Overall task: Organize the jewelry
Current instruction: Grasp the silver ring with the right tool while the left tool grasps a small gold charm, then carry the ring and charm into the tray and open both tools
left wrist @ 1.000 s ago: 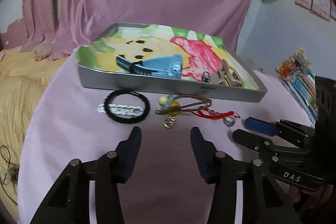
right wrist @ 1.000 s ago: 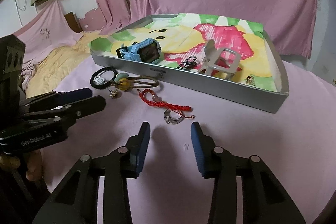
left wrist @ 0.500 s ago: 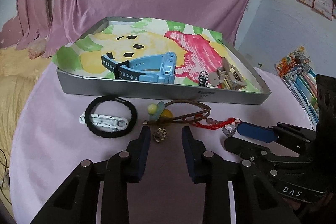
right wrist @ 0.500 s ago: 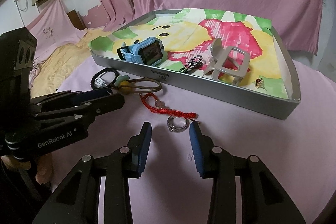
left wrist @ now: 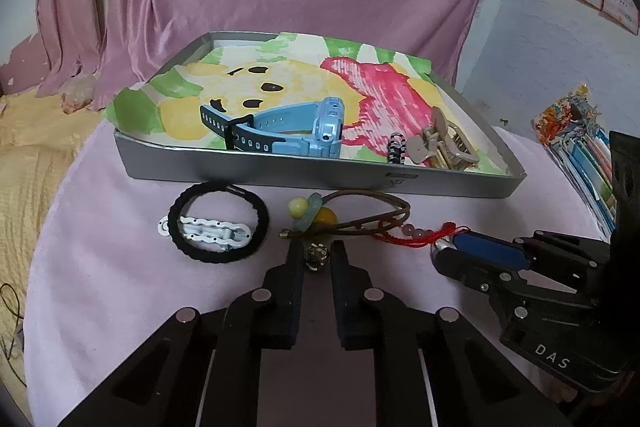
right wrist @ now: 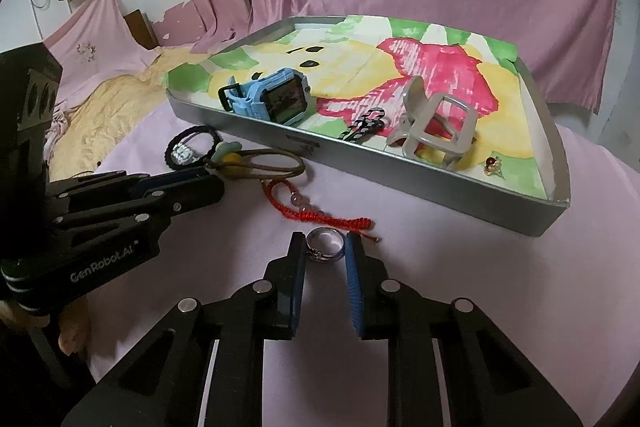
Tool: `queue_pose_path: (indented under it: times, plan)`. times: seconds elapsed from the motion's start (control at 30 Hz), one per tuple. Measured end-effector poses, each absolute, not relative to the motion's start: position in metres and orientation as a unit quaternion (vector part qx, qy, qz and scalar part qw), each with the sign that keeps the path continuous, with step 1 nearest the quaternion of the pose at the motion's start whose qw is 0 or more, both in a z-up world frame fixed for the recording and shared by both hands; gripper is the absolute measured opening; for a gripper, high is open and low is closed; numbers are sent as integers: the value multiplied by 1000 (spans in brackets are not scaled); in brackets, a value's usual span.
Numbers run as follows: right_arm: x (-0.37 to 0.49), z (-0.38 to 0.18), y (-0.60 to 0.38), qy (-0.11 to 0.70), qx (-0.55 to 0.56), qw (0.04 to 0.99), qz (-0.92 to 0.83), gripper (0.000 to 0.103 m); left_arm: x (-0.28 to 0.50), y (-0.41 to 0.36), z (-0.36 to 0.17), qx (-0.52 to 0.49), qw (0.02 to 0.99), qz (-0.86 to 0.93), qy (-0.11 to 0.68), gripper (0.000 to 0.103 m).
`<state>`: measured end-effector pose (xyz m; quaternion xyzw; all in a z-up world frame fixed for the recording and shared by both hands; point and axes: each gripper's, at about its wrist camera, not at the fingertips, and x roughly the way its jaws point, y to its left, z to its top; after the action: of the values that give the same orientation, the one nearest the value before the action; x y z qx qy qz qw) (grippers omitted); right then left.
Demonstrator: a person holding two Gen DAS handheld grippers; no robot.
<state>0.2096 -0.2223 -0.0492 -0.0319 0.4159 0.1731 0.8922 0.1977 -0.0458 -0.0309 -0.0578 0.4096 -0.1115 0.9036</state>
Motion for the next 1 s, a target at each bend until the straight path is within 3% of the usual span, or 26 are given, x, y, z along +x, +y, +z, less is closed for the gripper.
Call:
queue_pose_path:
  times: [0.33, 0.6, 1.0]
  plan:
    - [187, -48, -239, 406, -8, 895, 182, 17, 178, -46, -31, -67, 905, -125, 400, 12]
    - [185, -22, -245, 354, 1, 918, 180, 18, 165, -38, -8, -90, 926, -133, 341, 12]
    - [243, -11, -226, 339, -4, 924, 178, 17, 219, -4, 7, -105, 936, -60, 332, 12]
